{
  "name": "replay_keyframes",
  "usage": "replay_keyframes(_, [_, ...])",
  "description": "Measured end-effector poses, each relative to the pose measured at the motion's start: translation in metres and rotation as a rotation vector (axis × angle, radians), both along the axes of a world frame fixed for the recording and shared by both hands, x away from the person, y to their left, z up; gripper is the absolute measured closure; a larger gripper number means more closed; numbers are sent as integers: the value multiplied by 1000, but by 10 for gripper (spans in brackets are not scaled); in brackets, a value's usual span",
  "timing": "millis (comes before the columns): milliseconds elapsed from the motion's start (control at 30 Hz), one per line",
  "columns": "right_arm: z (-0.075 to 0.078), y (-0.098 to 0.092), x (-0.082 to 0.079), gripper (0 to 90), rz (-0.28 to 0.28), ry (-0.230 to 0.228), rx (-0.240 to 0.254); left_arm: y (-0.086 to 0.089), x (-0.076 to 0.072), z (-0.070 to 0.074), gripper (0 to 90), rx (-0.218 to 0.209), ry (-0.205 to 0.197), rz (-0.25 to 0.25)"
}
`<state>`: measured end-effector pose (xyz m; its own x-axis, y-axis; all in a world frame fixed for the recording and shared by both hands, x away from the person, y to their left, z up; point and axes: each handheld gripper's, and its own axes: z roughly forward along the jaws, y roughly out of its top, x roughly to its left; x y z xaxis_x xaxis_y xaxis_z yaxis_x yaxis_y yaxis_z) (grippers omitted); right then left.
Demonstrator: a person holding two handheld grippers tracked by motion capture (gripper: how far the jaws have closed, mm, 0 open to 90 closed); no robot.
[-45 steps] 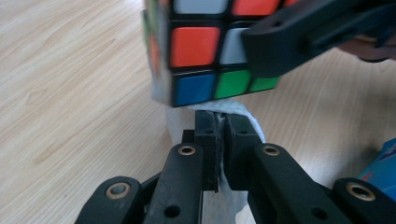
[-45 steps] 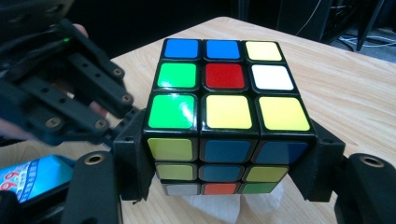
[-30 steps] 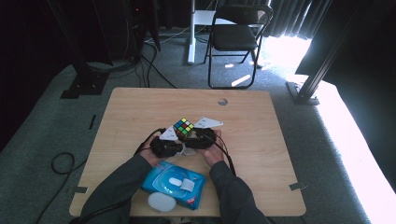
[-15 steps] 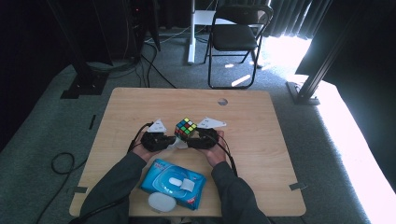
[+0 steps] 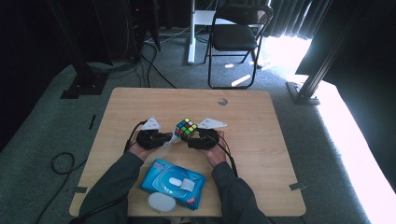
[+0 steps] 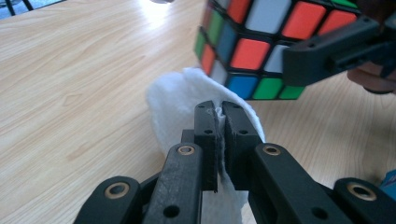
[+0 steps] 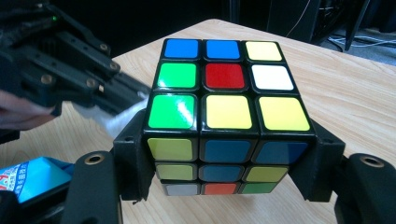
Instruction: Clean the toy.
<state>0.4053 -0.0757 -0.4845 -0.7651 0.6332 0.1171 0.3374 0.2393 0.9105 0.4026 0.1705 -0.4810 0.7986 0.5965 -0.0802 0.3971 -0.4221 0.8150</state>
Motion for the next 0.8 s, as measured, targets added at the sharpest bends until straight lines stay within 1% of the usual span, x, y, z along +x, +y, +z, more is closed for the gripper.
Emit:
replay_keyframes(67, [1,1,0,341,-4,-5,-3,-3,-1,-1,855,7,1,-11])
replay_keyframes(300, [4,5,1,341,2,-8,8,-12,-5,-2,854,19,-6,-50])
replay_keyframes(467, [5,9,1,341,7,-8,14,-24,-10,-2,855,45,-10,-100])
replay_keyframes(633, [5,9,2,341,1,-8,18,-35,-13,-3,854,66,-10,-148])
replay_keyframes(733, [6,8,2,341,0,-9,16,-37,-14,-4,854,88,-15,-152])
replay_keyframes(800, [6,7,2,341,-3,-9,15,-35,-13,-6,853,100,-17,-141])
